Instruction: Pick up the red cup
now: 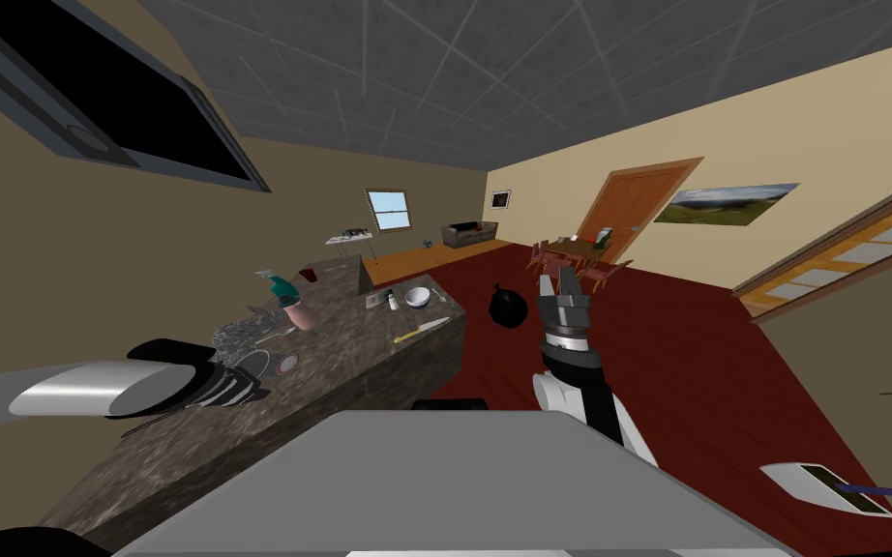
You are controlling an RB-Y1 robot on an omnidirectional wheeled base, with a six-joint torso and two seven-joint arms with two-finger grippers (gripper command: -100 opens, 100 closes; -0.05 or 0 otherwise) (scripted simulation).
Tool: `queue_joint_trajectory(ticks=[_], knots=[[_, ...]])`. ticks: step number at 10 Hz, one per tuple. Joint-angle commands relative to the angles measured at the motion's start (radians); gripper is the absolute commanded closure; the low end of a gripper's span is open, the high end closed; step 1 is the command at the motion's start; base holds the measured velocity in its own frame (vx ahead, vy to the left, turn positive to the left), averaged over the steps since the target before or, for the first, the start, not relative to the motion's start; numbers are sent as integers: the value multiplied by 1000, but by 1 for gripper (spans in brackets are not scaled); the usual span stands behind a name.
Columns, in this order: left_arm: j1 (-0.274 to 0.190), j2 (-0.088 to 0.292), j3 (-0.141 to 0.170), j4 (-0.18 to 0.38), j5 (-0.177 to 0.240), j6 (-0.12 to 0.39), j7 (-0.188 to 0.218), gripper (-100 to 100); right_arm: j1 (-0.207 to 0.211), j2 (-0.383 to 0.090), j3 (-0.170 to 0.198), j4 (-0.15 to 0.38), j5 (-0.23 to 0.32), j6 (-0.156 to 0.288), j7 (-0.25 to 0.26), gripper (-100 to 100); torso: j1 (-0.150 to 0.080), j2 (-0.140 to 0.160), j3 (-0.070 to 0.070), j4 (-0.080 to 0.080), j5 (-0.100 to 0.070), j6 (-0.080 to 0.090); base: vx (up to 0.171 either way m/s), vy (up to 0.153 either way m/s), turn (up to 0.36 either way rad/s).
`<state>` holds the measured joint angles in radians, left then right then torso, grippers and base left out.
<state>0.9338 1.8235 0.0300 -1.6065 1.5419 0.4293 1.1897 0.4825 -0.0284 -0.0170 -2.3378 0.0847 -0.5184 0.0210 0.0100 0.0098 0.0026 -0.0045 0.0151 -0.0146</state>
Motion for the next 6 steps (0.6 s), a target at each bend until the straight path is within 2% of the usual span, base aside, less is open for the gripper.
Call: queue_joint_trajectory(ticks=[1,2,6], knots=[[0,0,0,0,0,0,0,-100,0,0,0,0,0,0,0,0,0,0,0,0,0,0,11,-15,26],[1,0,-1,-1,-2,-3,4,100,0,0,0,0,0,0,0,0,0,0,0,0,0,1,0,0,0],[0,2,2,4,-3,-4,4,100,0,0,0,0,0,0,0,0,1,0,-1,-1,5,2,0,0,0]])
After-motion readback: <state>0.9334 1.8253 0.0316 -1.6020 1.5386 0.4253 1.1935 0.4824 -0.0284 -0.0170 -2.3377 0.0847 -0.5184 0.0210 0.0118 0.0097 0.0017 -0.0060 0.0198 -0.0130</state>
